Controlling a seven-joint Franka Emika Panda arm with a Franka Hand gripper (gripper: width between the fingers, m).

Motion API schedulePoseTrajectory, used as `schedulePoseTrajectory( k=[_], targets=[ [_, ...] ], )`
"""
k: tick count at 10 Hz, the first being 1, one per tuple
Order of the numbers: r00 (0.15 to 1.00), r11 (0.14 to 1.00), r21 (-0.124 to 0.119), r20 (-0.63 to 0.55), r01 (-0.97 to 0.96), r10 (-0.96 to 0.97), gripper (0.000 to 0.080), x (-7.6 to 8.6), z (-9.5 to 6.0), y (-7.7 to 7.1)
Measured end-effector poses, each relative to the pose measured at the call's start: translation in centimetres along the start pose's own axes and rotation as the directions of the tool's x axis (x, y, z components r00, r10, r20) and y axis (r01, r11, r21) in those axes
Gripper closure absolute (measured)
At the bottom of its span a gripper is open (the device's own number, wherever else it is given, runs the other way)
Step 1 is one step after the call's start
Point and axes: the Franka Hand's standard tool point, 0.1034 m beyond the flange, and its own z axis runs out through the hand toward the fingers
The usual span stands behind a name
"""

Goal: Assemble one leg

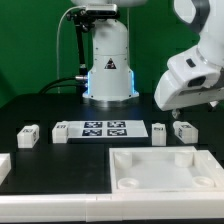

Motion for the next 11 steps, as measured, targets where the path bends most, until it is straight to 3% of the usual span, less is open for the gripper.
schedulePoseTrajectory(
  k=[4, 5, 7, 8, 11],
  targets=[
    [1.000, 1.000, 0.011, 0.018, -0.005, 0.005, 0.0150, 0.6, 2.3, 0.1],
    [1.000, 1.000, 0.013, 0.017, -0.005, 0.005, 0.0150, 0.8, 2.4, 0.1],
    [0.990, 1.000, 0.018, 0.140, -0.001, -0.001, 0.0150, 0.0, 2.8, 0.0],
    [0.981, 1.000, 0.027, 0.193, -0.001, -0.004, 0.0150, 0.4, 3.0, 0.0],
    [0.984, 0.999, 0.032, 0.179, -0.002, -0.004, 0.0150, 0.9, 3.2, 0.1]
  ],
)
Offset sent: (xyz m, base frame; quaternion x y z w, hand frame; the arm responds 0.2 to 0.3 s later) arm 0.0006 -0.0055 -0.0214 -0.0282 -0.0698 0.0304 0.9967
